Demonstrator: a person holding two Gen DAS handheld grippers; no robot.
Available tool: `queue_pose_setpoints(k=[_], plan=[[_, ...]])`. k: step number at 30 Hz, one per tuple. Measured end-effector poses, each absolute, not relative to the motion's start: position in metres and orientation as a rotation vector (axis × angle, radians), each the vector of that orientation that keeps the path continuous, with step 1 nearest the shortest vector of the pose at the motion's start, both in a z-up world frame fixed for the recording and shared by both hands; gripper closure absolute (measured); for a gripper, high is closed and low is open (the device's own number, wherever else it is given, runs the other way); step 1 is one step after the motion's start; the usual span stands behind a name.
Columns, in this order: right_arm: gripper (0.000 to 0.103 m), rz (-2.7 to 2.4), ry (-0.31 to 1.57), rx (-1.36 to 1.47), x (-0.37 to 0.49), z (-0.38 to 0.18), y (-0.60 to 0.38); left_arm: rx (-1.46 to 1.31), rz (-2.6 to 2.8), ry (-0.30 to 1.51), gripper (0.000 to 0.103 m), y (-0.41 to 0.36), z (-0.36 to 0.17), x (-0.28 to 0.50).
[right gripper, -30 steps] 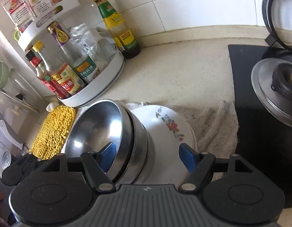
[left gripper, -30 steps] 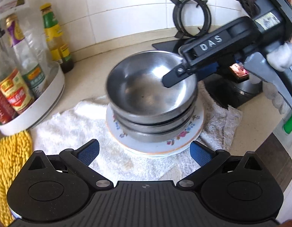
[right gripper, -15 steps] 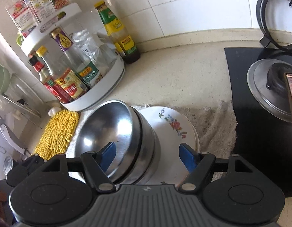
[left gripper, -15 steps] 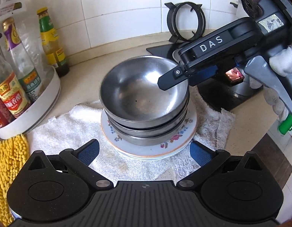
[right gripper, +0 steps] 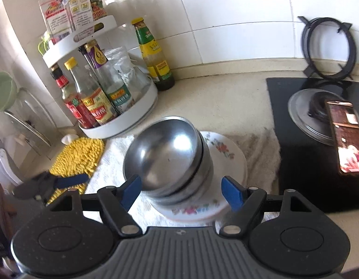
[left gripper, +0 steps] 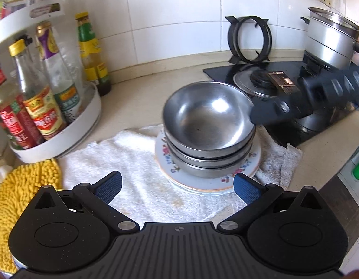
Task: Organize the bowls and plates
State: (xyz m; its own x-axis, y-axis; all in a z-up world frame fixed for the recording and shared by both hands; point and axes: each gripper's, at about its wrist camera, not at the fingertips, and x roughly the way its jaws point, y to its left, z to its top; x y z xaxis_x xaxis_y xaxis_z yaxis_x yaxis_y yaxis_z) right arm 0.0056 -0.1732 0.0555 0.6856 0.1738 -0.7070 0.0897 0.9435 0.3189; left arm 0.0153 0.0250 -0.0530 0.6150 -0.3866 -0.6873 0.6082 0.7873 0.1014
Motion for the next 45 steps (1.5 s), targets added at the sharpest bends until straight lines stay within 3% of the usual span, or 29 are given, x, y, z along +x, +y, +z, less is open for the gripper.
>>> queue_pose_setpoints(k=[45], plan=[[0.007, -0.129, 0.884, 0.345, -0.07, 0.033, -0.137, 0.259, -0.468, 0.799, 0.0, 0.044, -0.058, -0.018]])
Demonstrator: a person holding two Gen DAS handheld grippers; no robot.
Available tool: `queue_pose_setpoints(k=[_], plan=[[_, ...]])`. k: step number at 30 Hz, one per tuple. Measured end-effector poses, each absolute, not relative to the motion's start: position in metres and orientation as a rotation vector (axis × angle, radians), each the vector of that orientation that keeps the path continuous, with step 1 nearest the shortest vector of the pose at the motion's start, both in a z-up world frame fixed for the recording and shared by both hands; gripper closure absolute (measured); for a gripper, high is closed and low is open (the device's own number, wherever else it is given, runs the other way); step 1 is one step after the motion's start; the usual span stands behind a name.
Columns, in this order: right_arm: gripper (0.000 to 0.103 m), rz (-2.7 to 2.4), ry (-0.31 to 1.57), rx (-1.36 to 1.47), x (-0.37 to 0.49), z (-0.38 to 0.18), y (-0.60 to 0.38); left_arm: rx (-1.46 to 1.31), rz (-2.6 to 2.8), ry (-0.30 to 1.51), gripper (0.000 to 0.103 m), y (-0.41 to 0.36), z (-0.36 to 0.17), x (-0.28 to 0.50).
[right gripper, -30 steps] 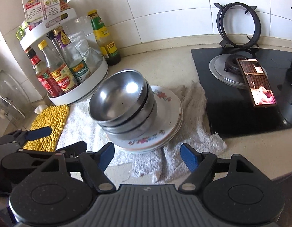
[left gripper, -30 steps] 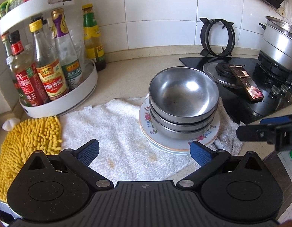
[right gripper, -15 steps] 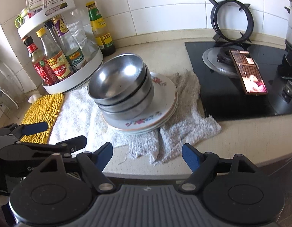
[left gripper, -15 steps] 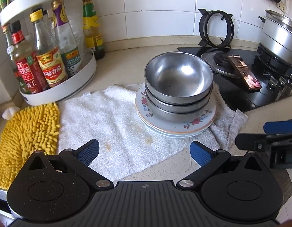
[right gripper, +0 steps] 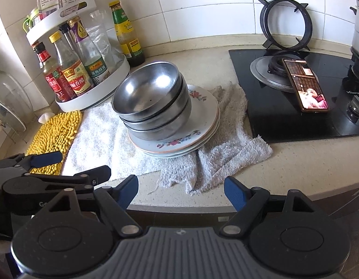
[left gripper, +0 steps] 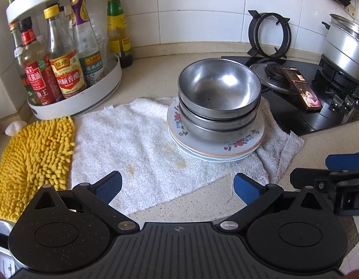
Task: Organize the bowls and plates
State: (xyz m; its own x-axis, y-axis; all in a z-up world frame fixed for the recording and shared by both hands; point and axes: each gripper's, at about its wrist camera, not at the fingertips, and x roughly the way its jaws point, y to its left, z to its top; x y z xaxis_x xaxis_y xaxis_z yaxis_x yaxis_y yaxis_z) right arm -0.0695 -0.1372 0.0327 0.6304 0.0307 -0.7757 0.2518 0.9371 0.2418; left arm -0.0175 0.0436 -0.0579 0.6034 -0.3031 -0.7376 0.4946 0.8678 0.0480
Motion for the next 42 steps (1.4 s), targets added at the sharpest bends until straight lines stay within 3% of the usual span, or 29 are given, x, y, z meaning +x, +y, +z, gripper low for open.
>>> queue_pose_setpoints(k=[42], plan=[[0.005, -0.205, 0.903, 0.343, -0.069, 0.016, -0.136, 0.291, -0.445, 0.83, 0.0, 0.038, -0.066, -0.021]])
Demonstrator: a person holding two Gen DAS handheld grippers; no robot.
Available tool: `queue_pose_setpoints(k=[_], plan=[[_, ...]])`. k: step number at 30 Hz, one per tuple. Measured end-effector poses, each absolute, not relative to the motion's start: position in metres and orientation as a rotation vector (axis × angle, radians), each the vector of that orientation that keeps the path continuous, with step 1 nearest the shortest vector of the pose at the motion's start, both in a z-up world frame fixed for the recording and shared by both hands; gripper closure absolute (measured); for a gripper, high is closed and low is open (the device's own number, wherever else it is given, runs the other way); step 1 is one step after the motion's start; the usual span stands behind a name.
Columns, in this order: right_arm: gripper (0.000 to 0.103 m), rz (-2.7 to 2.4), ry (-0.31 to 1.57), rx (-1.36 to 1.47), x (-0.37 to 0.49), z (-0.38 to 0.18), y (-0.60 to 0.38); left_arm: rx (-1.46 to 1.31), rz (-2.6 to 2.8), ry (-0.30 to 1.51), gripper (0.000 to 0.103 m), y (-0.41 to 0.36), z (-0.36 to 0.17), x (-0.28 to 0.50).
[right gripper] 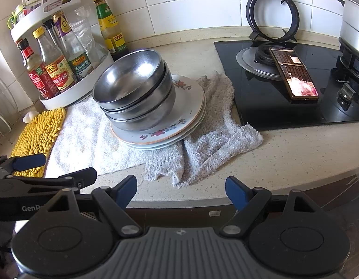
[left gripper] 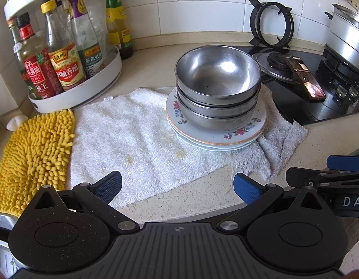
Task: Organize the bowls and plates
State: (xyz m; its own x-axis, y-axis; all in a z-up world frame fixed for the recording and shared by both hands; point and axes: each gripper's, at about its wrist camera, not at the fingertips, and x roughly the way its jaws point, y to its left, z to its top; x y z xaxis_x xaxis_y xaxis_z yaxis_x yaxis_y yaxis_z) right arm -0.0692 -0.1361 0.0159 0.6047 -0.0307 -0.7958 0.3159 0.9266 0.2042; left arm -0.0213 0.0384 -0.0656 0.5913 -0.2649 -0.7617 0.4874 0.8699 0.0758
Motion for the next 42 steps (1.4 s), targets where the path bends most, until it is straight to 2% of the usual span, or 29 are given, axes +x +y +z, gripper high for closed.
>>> queue_pose_setpoints(k=[24, 35, 42], plan=[[0.005, -0.229, 0.905, 0.364, -0.066, 0.013, -0.145, 0.275, -0.453, 0.846, 0.0, 0.034, -0.068, -0.013], [0.005, -0.206, 0.864, 0.367, -0.067, 0.026, -0.142, 0.235, -0.48, 0.761, 0.0, 0.04, -0.049, -0.016], [0.004, -0.199, 0.844, 0.365, -0.065, 0.032, -0.141, 0.179, -0.506, 0.79, 0.0, 0.046, -0.047, -0.009]])
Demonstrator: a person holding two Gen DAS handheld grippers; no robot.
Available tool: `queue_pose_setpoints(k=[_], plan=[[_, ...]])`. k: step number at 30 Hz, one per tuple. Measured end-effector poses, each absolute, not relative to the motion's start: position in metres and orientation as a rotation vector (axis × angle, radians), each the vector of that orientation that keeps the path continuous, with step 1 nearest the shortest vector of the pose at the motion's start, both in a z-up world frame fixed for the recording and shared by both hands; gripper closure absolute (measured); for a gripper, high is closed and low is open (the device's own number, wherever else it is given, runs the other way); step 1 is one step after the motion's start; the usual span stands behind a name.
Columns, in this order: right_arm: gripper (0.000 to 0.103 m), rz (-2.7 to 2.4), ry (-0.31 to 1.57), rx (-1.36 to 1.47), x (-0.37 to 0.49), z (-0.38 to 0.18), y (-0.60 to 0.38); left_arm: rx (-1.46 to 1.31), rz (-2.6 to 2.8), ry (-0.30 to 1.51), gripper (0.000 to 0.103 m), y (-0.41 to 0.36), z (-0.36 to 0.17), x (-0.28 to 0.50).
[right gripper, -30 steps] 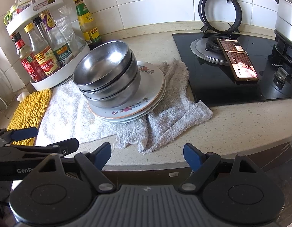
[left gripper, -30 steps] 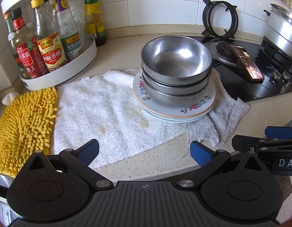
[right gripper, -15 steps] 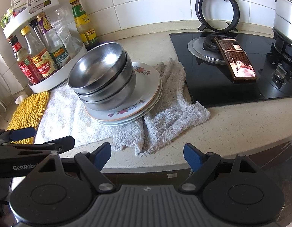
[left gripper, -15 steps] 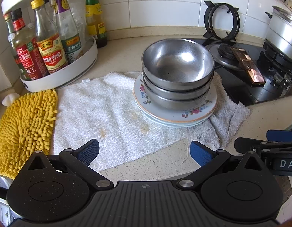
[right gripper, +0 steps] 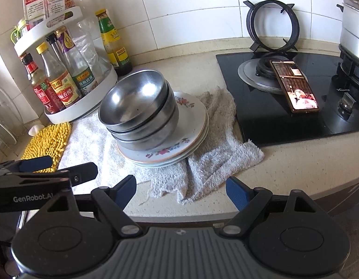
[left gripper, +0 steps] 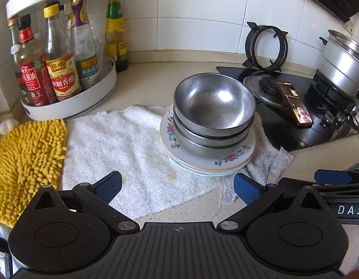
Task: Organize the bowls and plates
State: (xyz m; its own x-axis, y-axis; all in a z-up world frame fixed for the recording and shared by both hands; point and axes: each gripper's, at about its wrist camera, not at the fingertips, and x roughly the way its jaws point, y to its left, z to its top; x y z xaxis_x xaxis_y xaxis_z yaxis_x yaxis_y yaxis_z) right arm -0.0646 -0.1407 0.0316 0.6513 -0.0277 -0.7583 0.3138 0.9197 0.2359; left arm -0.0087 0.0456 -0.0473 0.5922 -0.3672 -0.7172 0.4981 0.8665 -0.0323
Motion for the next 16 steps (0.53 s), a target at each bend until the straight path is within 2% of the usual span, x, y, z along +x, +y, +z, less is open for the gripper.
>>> queue_pose_setpoints(k=[6, 16], plan=[[0.004, -0.194, 0.838, 0.37, -0.064, 0.032, -0.141, 0.186, -0.501, 0.773, 0.0, 0.046, -0.045, -0.008], [0.003, -0.19, 0.796, 0.38, -0.068, 0.042, -0.145, 0.174, -0.484, 0.584, 0.0, 0.053, -0.025, -0.026]])
